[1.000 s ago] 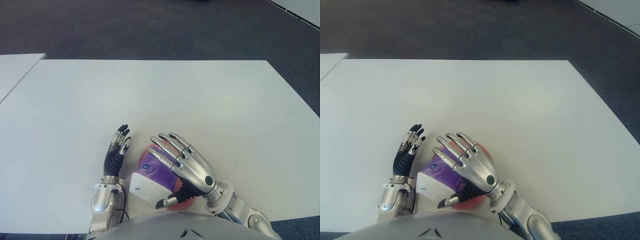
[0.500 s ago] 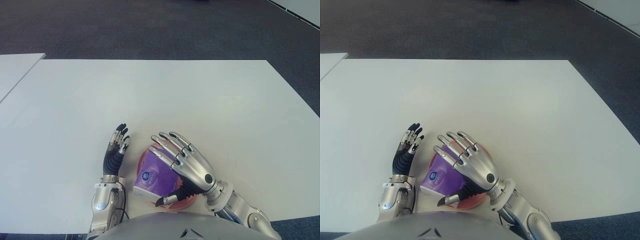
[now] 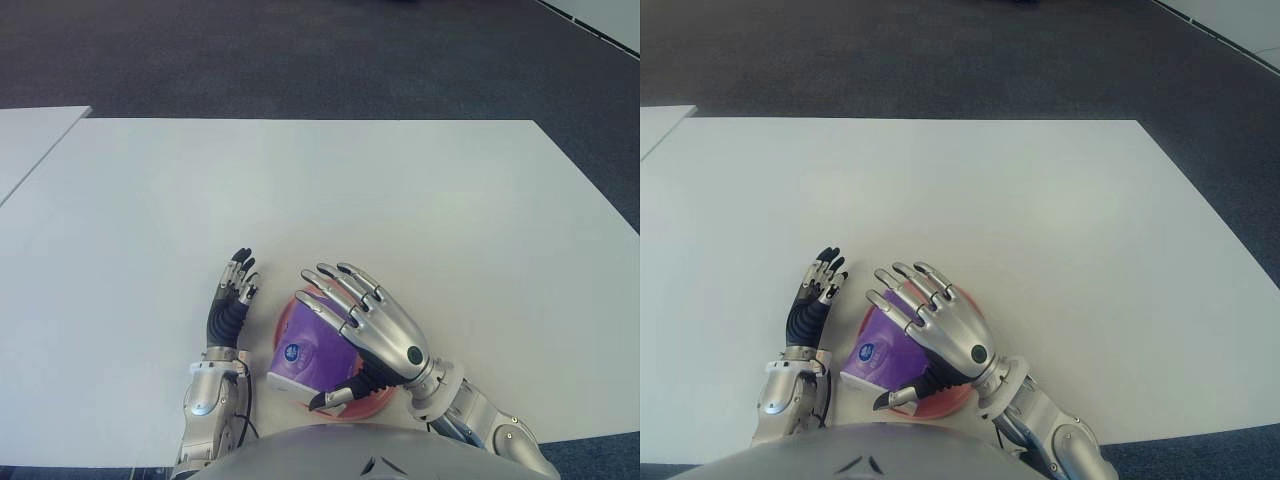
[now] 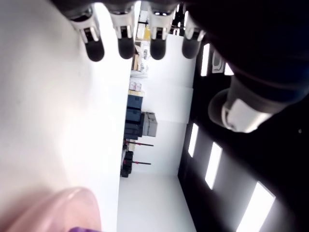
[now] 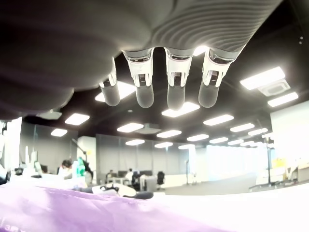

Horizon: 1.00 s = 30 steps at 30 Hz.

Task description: Put the tissue paper into the plate.

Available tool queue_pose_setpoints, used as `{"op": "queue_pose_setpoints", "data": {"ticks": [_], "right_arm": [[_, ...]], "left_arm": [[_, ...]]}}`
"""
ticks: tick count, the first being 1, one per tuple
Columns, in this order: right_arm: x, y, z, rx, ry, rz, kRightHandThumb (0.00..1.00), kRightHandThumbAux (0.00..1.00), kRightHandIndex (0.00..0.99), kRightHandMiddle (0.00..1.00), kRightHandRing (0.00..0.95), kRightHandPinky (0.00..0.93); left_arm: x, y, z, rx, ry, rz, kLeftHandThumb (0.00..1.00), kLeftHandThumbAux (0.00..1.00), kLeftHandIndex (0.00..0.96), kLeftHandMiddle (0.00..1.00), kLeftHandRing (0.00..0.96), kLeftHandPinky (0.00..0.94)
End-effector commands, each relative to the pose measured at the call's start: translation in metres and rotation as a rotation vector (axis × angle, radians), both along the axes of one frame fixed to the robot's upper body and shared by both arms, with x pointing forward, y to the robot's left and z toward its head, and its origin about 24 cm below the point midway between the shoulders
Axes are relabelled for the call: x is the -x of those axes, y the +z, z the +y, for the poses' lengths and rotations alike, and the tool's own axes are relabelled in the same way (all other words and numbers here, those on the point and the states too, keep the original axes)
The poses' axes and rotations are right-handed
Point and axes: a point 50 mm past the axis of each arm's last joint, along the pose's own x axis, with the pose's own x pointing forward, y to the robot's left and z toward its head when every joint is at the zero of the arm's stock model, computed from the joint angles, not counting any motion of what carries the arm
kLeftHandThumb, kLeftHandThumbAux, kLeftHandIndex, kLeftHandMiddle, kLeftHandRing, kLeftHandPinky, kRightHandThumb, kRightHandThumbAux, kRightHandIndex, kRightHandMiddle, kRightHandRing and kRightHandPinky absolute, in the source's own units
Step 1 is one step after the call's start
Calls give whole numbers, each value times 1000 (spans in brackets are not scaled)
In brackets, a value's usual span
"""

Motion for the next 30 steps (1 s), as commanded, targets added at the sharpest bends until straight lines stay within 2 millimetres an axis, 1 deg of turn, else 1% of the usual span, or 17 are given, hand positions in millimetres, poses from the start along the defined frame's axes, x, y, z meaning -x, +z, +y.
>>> {"op": "queue_pose_setpoints", "data": {"ticks": [1, 7, 11, 12, 13, 15, 17, 18, 21, 22, 23, 24, 25, 27, 28, 29, 30], "right_arm": [[-1, -5, -2, -2, -28, 17, 170, 201, 0, 0, 0, 0], [-2, -6, -3, -6, -39, 15, 159, 219, 0, 0, 0, 0], [-2, -4, -5, -11, -46, 16, 146, 234, 0, 0, 0, 0], [-4, 0, -8, -11, -51, 14, 144, 238, 0, 0, 0, 0], [-4, 3, -10, -10, -54, 13, 150, 241, 0, 0, 0, 0], [-10, 12, -14, -6, -63, 9, 154, 248, 0, 0, 0, 0], [-15, 17, -17, -11, -74, 15, 156, 253, 0, 0, 0, 0], [-17, 19, -18, -16, -80, 20, 149, 261, 0, 0, 0, 0], [-19, 18, -20, -160, -133, 127, 127, 280, 0, 0, 0, 0], [-18, 17, -21, -261, -168, 204, 123, 284, 0, 0, 0, 0], [-18, 16, -22, -327, -190, 255, 118, 300, 0, 0, 0, 0], [-20, 14, -25, -444, -240, 310, 114, 310, 0, 0, 0, 0], [-20, 12, -28, -523, -275, 345, 118, 336, 0, 0, 0, 11], [-22, 5, -35, -675, -334, 385, 130, 370, 0, 11, 8, 32], [-25, -3, -38, -796, -363, 422, 134, 379, 0, 15, 11, 38], [-26, -8, -41, -884, -385, 447, 165, 415, 12, 34, 25, 51], [-27, -12, -43, -936, -397, 461, 186, 438, 20, 46, 34, 60]], "left_arm": [[22, -29, 2, 26, 51, 226, 129, 561, 38, 35, 18, 22], [21, -29, 1, 32, 69, 236, 152, 558, 59, 59, 42, 55], [20, -30, 0, 38, 75, 244, 158, 556, 48, 52, 36, 44], [20, -30, 0, 43, 81, 242, 160, 555, 45, 50, 35, 48], [20, -30, 0, 46, 84, 241, 169, 555, 51, 57, 46, 76], [19, -30, 0, 53, 81, 226, 178, 561, 60, 68, 61, 101], [19, -30, 0, 63, 72, 206, 183, 566, 66, 75, 71, 115], [19, -30, -1, 70, 67, 195, 188, 569, 84, 86, 80, 122], [17, -30, -2, 85, 55, 167, 197, 574, 130, 107, 92, 117], [18, -30, -3, 79, 58, 169, 198, 574, 137, 110, 93, 114], [19, -30, -3, 74, 61, 172, 200, 575, 153, 115, 92, 103], [20, -29, -3, 66, 64, 176, 200, 575, 163, 118, 92, 96], [22, -29, -4, 60, 66, 178, 200, 575, 173, 120, 92, 96], [24, -28, -5, 57, 65, 176, 198, 576, 184, 124, 93, 96], [25, -27, -5, 60, 64, 168, 197, 576, 187, 125, 94, 96], [26, -27, -6, 62, 62, 162, 196, 580, 205, 130, 95, 85], [26, -26, -6, 63, 62, 159, 195, 582, 217, 133, 96, 78]]}}
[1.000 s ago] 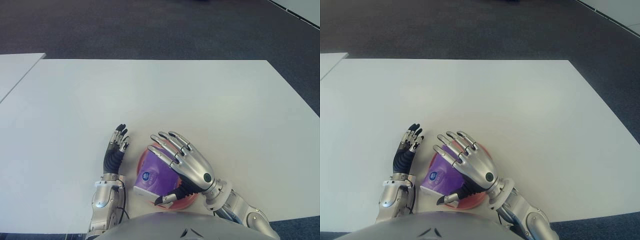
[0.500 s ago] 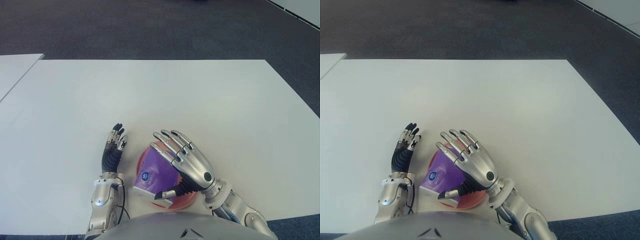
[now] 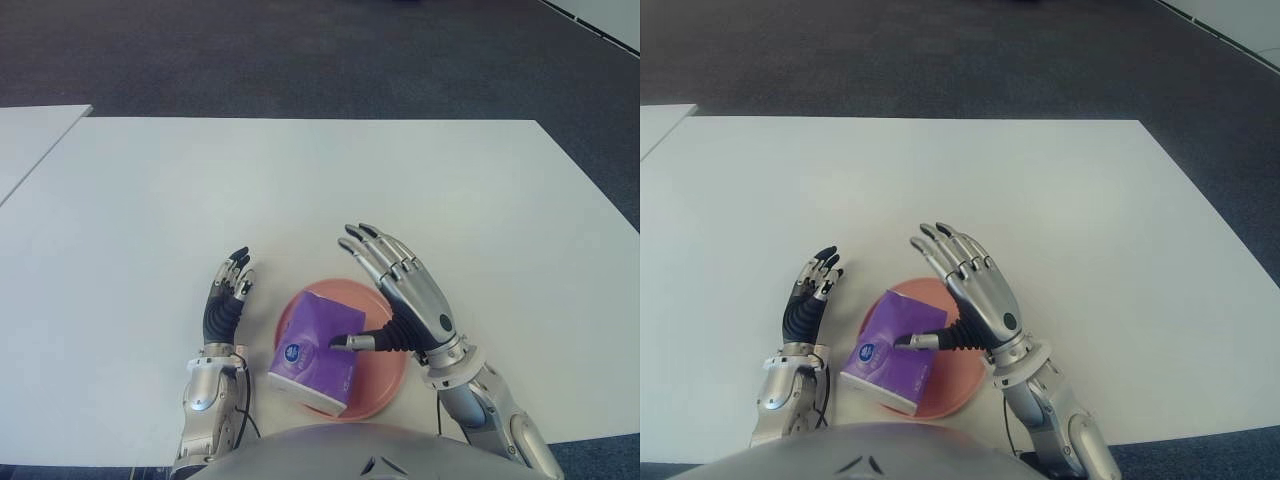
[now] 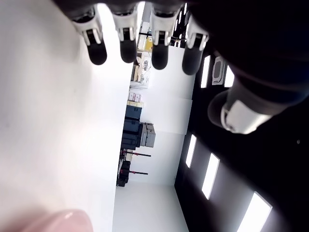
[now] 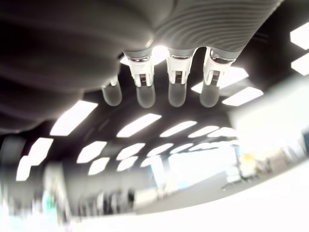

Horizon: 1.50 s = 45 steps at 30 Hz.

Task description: Put the tissue paper into the plate.

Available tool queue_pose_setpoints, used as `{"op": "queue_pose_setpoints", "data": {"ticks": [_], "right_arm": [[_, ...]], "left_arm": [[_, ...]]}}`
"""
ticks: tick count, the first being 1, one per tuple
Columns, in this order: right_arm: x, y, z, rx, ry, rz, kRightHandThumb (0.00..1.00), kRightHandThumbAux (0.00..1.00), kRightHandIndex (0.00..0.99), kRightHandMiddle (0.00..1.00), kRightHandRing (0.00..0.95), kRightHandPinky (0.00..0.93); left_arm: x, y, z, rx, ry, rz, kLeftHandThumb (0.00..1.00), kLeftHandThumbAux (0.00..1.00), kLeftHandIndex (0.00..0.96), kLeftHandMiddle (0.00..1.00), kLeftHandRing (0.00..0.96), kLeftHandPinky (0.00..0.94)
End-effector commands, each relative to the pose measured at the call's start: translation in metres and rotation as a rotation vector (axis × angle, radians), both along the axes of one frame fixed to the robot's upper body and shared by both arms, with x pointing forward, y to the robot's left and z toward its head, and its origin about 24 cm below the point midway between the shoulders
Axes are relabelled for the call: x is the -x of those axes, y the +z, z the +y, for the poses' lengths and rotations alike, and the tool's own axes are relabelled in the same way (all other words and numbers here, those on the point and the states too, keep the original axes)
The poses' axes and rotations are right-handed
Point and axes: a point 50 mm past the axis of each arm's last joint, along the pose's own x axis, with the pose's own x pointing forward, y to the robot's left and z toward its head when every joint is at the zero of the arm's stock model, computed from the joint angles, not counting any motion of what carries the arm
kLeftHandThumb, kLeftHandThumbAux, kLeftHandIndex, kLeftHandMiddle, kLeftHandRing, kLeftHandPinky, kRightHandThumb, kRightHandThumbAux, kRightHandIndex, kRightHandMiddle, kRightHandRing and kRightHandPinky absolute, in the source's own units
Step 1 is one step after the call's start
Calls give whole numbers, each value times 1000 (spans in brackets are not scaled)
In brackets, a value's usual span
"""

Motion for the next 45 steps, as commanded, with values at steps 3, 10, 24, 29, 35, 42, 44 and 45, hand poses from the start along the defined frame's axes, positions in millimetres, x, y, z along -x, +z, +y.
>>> {"op": "queue_pose_setpoints", "data": {"ticks": [3, 10, 24, 29, 35, 42, 44, 45], "right_arm": [[-8, -38, -24, -657, -248, 247, 264, 492, 59, 89, 71, 106], [2, -45, -34, -897, -349, 325, 362, 568, 126, 165, 135, 155], [28, -59, -26, -1044, -427, 397, 363, 620, 199, 243, 197, 216], [34, -68, -20, -1040, -426, 446, 320, 601, 182, 218, 180, 185], [48, -80, -21, -1044, -450, 485, 319, 574, 178, 203, 167, 181], [66, -95, -23, -1053, -474, 495, 367, 548, 175, 215, 179, 193], [68, -98, -22, -1068, -473, 493, 376, 541, 179, 222, 188, 205], [68, -100, -23, -1078, -474, 493, 379, 535, 182, 226, 192, 210]], "left_arm": [[32, -21, -8, 44, 18, 150, 193, 590, 249, 141, 98, 73], [41, -8, -6, 12, 16, 119, 175, 585, 246, 143, 99, 88], [52, 3, 3, -50, 2, 141, 144, 579, 112, 107, 84, 58], [53, 1, 8, -58, -5, 138, 132, 596, 95, 101, 82, 62], [57, 0, 14, -34, 28, 116, 143, 591, 150, 118, 99, 100], [71, 9, 14, 0, 80, 85, 171, 564, 214, 143, 102, 87], [71, 9, 15, 4, 78, 86, 178, 557, 220, 146, 102, 90], [72, 9, 15, 5, 73, 88, 182, 552, 222, 147, 102, 93]]}}
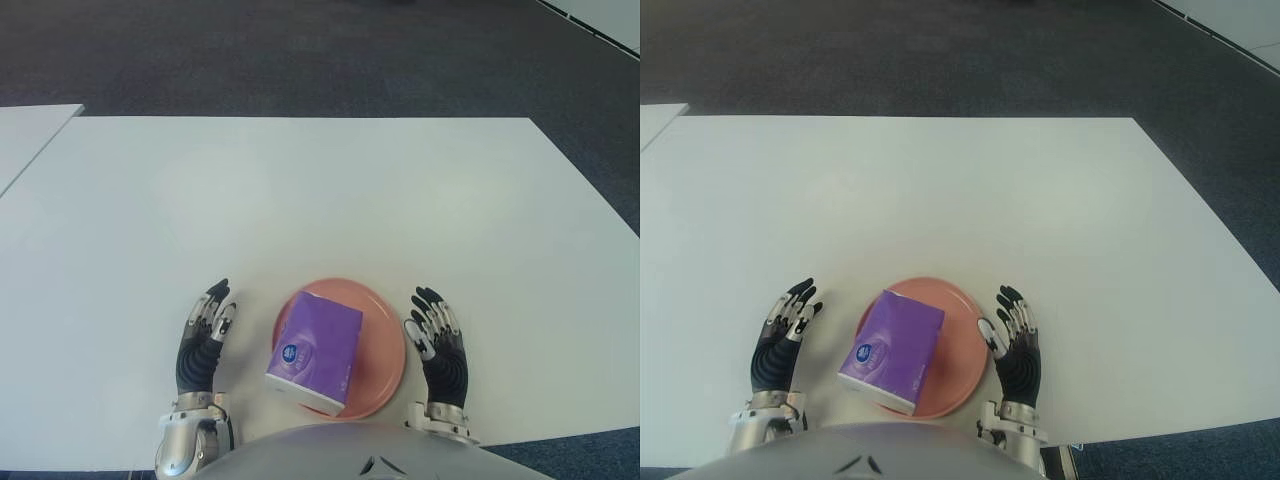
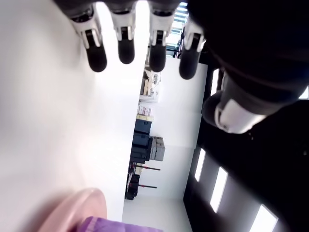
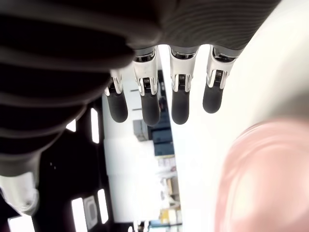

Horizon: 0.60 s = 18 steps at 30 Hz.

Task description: Put the tissue paper into the plate.

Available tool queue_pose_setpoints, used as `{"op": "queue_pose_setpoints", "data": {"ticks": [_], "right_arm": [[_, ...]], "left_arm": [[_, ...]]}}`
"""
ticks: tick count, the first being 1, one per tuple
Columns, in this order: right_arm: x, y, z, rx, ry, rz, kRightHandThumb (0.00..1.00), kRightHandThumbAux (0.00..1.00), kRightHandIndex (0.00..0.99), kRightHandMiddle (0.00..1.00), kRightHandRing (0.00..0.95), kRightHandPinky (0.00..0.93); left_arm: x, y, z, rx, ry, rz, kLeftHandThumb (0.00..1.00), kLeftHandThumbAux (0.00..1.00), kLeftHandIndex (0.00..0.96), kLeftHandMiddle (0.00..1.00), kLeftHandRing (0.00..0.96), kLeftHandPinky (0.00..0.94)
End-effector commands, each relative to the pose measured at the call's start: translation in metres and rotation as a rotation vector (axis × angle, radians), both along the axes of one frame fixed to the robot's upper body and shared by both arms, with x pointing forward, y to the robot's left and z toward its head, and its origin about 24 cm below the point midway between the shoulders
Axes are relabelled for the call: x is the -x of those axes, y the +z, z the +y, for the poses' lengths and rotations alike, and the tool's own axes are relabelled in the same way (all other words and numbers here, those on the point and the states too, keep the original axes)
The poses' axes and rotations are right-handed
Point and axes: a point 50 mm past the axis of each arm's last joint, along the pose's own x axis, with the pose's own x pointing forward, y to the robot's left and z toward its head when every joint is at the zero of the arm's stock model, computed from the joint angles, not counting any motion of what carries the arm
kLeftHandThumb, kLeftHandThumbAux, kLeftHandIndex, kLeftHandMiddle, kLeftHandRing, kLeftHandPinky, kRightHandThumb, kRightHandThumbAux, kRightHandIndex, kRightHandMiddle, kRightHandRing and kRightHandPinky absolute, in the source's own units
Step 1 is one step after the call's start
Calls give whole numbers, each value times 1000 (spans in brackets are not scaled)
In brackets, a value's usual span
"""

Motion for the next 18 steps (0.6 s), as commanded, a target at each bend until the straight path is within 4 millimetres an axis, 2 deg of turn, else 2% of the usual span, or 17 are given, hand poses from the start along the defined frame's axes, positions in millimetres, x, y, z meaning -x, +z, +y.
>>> {"op": "queue_pose_setpoints", "data": {"ticks": [1, 9, 18], "right_arm": [[6, -9, 2, -64, -38, 6, 381, 528, 186, 232, 200, 214], [5, -14, -6, -18, -41, -10, 375, 505, 195, 244, 224, 238], [8, -14, -17, 32, -30, 2, 352, 508, 189, 241, 227, 238]], "left_arm": [[8, -4, 0, 24, -6, 39, 186, 544, 221, 147, 104, 99], [9, -8, -1, 31, -55, 67, 194, 514, 196, 144, 109, 105], [13, -1, -11, 34, -83, 114, 189, 507, 175, 126, 97, 102]]}}
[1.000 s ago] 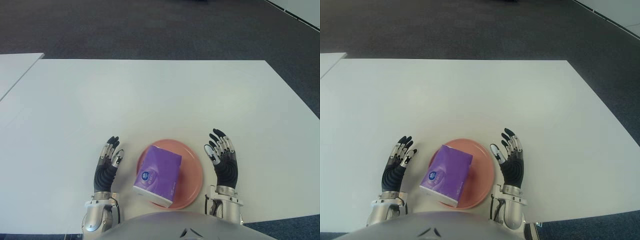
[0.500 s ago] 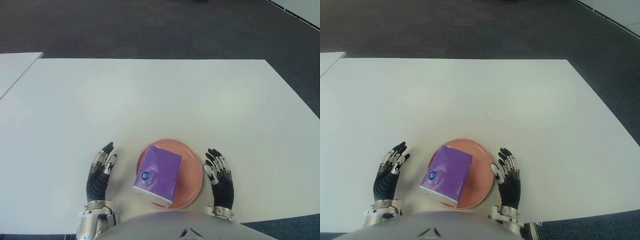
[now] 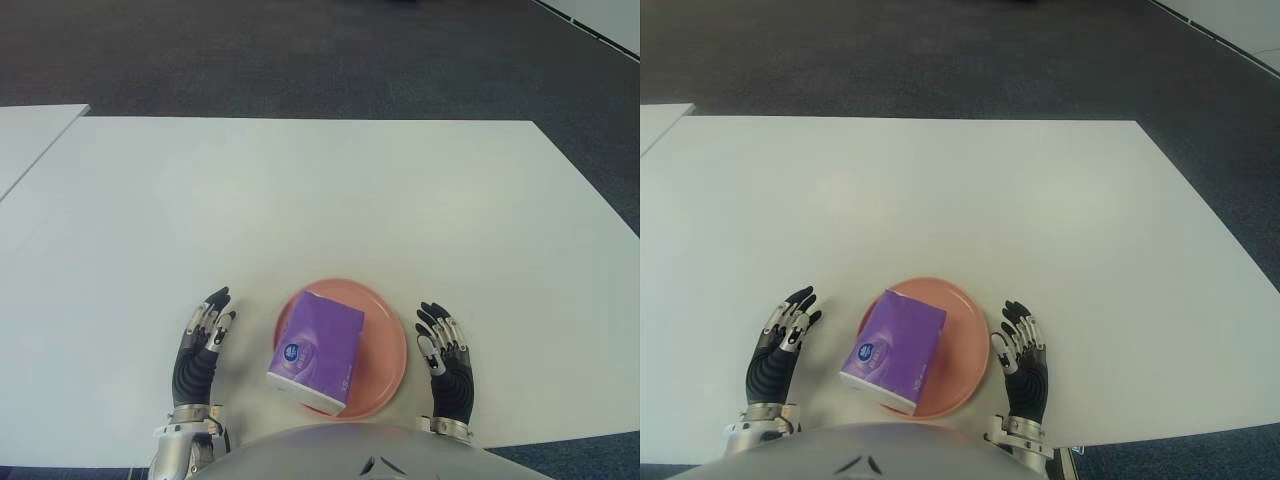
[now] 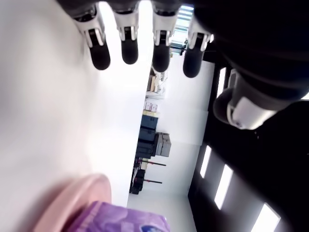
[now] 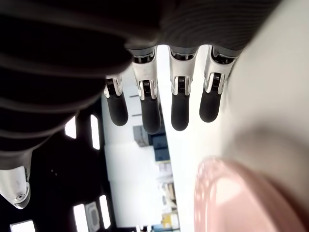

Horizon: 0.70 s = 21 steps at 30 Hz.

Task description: Put the tissue paper into the plate.

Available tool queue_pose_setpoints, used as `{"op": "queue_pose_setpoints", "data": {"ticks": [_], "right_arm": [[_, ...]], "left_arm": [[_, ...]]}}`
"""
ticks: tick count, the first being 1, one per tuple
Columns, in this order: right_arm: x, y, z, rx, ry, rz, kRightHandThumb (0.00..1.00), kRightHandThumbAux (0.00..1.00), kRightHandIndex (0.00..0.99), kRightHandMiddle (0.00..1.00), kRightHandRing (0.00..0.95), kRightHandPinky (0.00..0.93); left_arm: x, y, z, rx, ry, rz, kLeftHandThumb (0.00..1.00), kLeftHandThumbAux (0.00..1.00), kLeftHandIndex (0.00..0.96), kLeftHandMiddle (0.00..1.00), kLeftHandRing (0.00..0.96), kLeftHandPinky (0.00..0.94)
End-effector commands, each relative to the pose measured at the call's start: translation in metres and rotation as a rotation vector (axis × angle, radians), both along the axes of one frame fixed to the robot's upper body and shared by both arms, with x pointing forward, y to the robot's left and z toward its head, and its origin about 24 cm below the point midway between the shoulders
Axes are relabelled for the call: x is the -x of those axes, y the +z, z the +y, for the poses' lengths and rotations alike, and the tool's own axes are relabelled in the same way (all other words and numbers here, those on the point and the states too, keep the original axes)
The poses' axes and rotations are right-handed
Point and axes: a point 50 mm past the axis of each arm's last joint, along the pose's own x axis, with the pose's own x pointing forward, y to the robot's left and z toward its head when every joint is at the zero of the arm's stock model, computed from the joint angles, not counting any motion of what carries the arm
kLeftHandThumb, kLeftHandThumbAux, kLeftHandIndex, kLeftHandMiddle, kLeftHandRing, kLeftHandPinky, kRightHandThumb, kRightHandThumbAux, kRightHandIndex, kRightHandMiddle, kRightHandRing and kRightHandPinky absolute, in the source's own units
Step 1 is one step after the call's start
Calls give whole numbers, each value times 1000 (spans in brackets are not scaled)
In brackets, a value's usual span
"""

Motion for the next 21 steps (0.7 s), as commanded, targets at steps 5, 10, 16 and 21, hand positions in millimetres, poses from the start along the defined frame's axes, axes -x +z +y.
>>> {"op": "queue_pose_setpoints", "data": {"ticks": [5, 10, 16, 21], "right_arm": [[0, -4, -17, 55, 14, 34, 346, 524, 173, 228, 215, 224], [-4, -5, -40, 129, 45, 59, 329, 532, 157, 212, 200, 206], [-13, -1, -58, 215, 128, 61, 291, 537, 135, 180, 170, 169], [-20, 3, -64, 277, 201, 38, 281, 560, 121, 168, 161, 163]], "left_arm": [[10, -9, -6, 3, -10, 104, 180, 512, 149, 111, 88, 104], [10, -9, -7, 13, -14, 100, 174, 520, 132, 106, 87, 111], [6, -13, -5, -3, -19, 125, 167, 514, 116, 92, 67, 70], [2, -14, -6, -6, -46, 117, 166, 514, 119, 88, 56, 54]]}}
